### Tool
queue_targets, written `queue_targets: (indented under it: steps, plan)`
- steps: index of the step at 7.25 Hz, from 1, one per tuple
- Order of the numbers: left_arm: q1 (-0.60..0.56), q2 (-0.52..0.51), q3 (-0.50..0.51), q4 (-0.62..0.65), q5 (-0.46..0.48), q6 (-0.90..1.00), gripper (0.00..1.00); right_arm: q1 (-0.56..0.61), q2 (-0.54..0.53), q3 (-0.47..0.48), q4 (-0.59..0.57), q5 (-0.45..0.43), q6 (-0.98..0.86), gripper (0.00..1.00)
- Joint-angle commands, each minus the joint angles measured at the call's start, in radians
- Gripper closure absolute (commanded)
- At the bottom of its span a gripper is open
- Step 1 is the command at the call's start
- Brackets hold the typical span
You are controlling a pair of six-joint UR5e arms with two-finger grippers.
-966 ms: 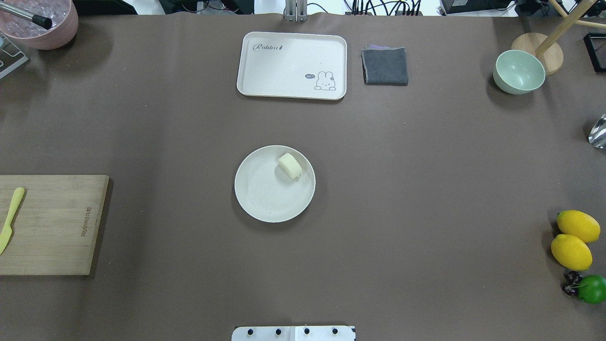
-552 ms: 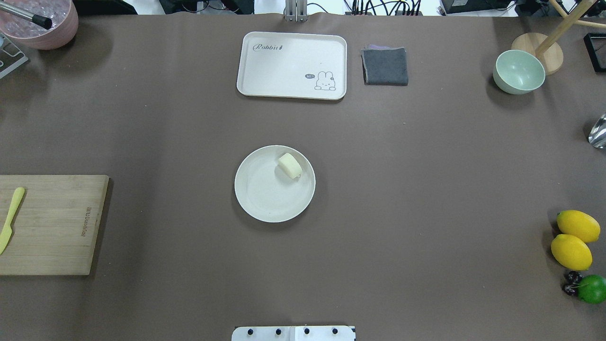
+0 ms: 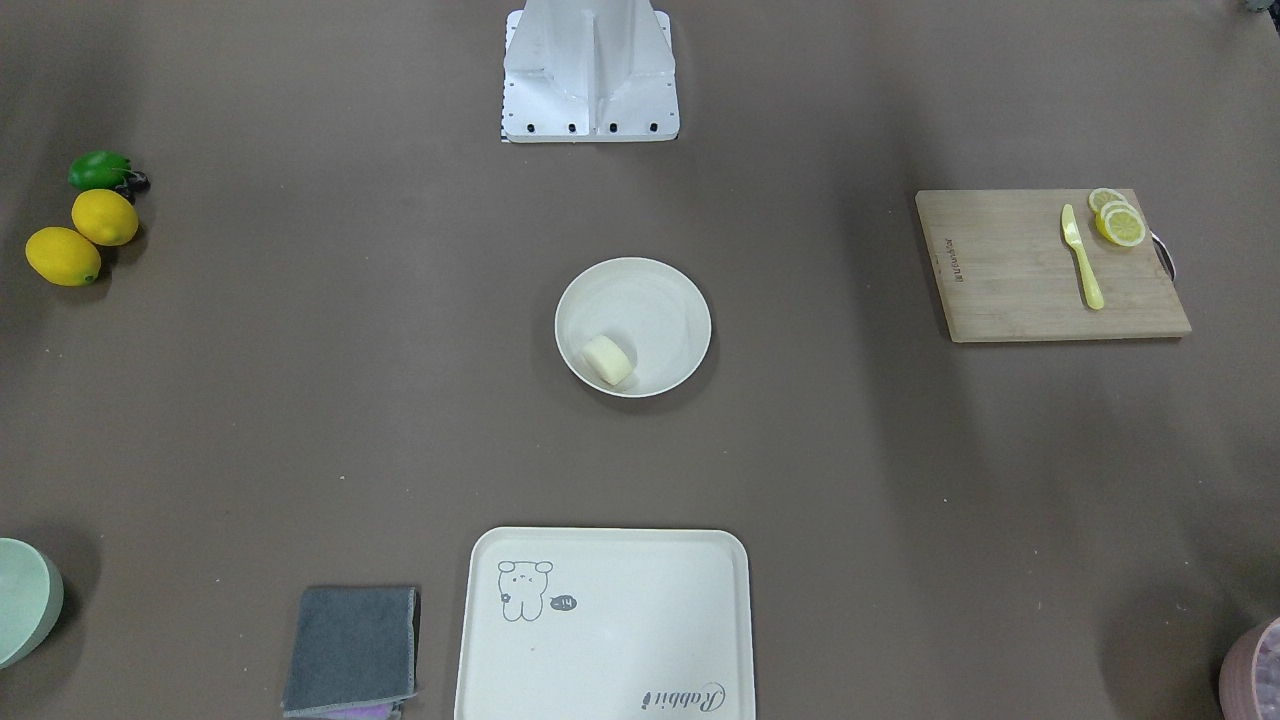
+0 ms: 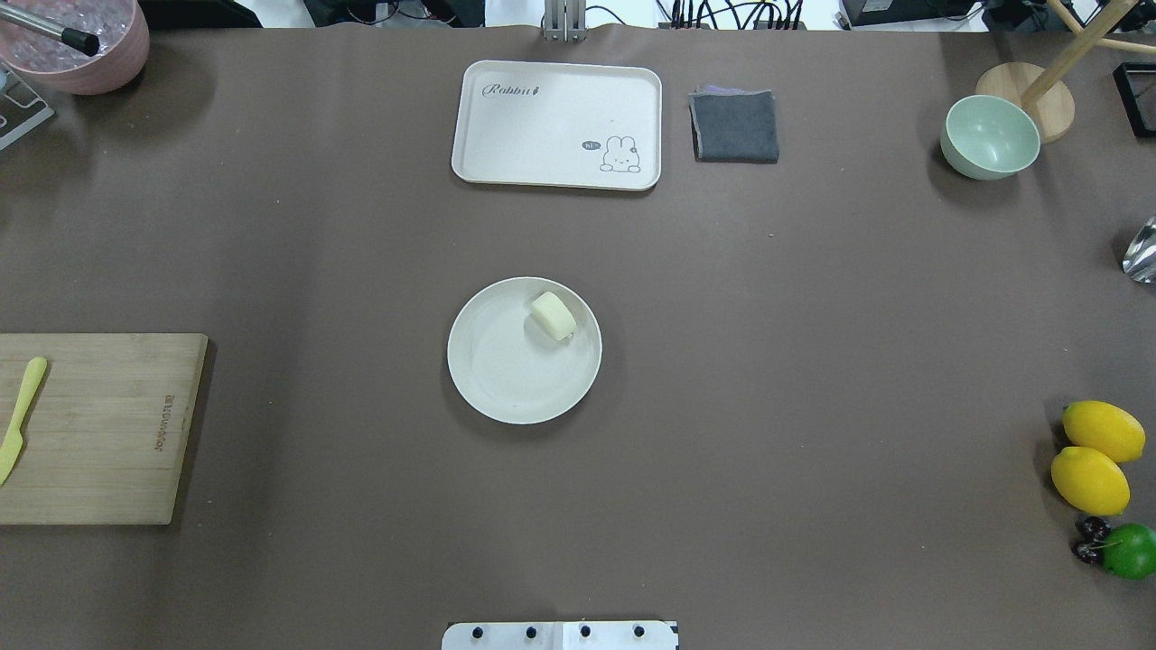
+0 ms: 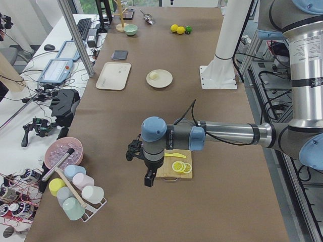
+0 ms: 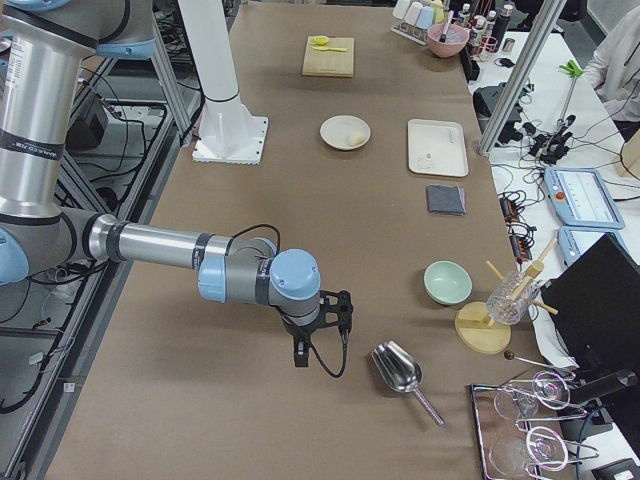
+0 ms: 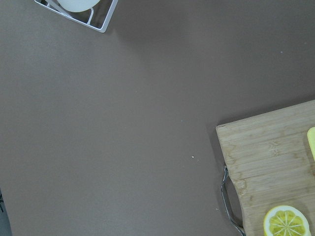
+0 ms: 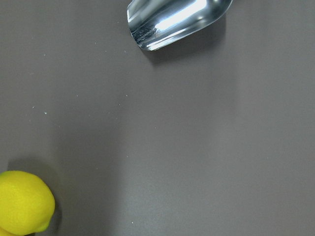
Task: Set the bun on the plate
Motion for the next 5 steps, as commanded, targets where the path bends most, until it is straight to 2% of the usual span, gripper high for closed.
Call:
queue_targets:
  steps: [1,5]
  plan:
    - [0.0,-0.005,0.003,0.0,0.0,0.0,0.02,0.0,0.001,0.0,0.0,0.0,0.0,0.0]
    - [0.002,-0.017,0.003,0.0,0.0,-0.008,0.02,0.0,0.002,0.0,0.0,0.0,0.0,0.0]
